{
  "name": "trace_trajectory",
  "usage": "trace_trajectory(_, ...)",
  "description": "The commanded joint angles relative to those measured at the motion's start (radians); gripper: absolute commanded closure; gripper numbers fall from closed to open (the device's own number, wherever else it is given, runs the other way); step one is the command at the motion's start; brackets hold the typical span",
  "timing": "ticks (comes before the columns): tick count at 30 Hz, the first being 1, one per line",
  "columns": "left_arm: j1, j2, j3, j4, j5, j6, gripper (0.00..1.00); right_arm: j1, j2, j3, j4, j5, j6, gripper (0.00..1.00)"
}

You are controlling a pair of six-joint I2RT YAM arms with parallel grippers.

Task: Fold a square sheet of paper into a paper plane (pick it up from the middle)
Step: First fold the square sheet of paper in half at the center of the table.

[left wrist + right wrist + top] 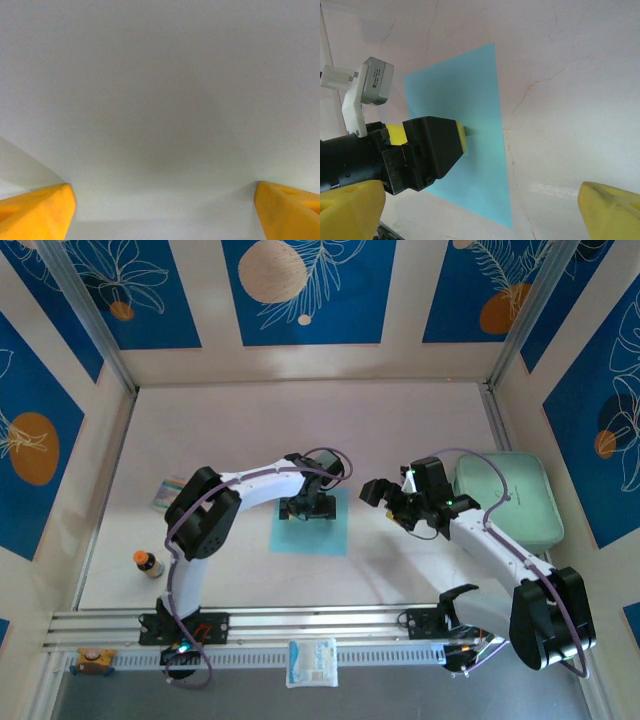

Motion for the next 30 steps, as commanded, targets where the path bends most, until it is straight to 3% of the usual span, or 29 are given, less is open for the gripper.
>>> trace_trajectory(1, -0.013, 0.058, -0.024, 0.005, 0.038, -0.014, 0.08, -0.003, -0.015, -0.015, -0.002, -0.032, -0.01, 0.01)
trace_trajectory(30, -0.024, 0.067, -0.01, -0.025, 0.0, 0.006, 0.14, 0.006, -0.015, -0.021, 0.002, -0.013, 0.017, 0.01)
